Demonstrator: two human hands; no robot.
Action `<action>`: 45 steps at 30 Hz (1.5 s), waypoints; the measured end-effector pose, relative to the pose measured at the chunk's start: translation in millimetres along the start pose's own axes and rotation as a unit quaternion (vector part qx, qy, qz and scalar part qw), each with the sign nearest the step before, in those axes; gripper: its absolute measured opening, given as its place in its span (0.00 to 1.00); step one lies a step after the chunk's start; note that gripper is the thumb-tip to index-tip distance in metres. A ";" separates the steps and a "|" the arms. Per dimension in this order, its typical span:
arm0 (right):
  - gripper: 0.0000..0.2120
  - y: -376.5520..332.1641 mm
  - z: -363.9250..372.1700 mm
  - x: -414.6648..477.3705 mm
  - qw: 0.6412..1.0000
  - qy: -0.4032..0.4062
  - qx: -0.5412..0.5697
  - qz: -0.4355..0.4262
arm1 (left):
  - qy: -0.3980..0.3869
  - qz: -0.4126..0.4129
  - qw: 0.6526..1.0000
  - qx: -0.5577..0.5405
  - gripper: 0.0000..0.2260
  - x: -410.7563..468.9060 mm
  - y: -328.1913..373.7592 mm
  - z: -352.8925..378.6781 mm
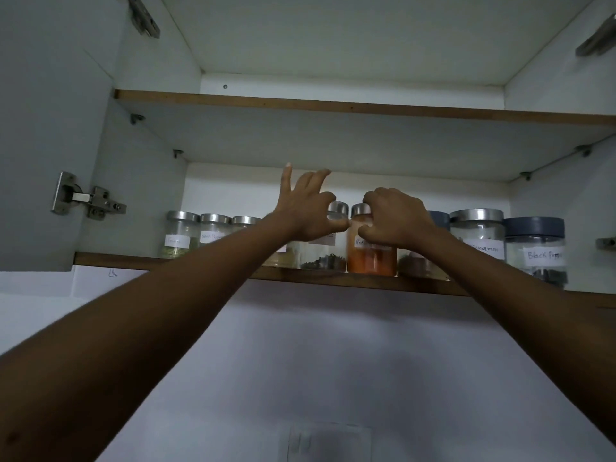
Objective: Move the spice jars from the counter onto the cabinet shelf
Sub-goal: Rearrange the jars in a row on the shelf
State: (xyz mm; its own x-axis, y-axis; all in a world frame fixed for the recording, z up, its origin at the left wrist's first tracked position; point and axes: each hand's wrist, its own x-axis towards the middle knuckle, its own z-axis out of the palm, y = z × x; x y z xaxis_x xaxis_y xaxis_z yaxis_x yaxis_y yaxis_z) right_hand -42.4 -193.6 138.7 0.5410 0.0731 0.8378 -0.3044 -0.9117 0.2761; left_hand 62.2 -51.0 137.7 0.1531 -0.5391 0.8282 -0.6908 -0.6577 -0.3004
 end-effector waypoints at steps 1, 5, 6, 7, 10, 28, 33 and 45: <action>0.18 0.9 -2.7 1.2 1.000 -0.018 0.000 -0.004 | -0.033 0.006 0.999 0.030 0.29 2.7 -2.2 -3.7; 0.15 4.2 -14.2 5.3 0.995 -0.094 -0.002 -0.022 | -0.129 0.028 0.988 0.086 0.40 12.3 -11.4 -15.3; 0.18 4.8 -16.5 6.1 0.993 -0.117 -0.013 -0.028 | -0.146 0.033 0.985 0.090 0.42 14.0 -12.9 -16.4; 0.20 5.0 -18.6 6.8 0.989 -0.138 -0.031 -0.033 | -0.157 0.039 0.983 0.090 0.44 15.6 -14.0 -16.5; 0.28 4.6 -21.5 6.9 0.981 -0.168 -0.085 -0.045 | -0.162 0.054 0.984 0.054 0.43 16.4 -16.3 -10.0; 0.32 -23.1 19.5 37.7 0.969 -0.203 -0.139 -0.002 | -0.145 0.084 0.986 0.003 0.42 36.6 -47.0 44.2; 0.32 -26.8 45.4 52.5 0.970 -0.202 -0.136 0.005 | -0.155 0.065 0.986 -0.017 0.43 44.7 -58.9 70.2; 0.31 -20.0 99.8 81.1 0.972 -0.196 -0.127 0.023 | -0.158 0.047 0.986 -0.011 0.42 65.7 -65.2 117.1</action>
State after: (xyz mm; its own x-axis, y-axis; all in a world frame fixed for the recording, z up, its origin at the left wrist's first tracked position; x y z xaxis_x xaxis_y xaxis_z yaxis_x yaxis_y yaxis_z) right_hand 85.8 -209.8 154.2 0.7643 -0.1706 0.6219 -0.4921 -0.7775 0.3915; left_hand 200.0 -105.2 156.3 0.2977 -0.7371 0.6067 -0.7271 -0.5869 -0.3563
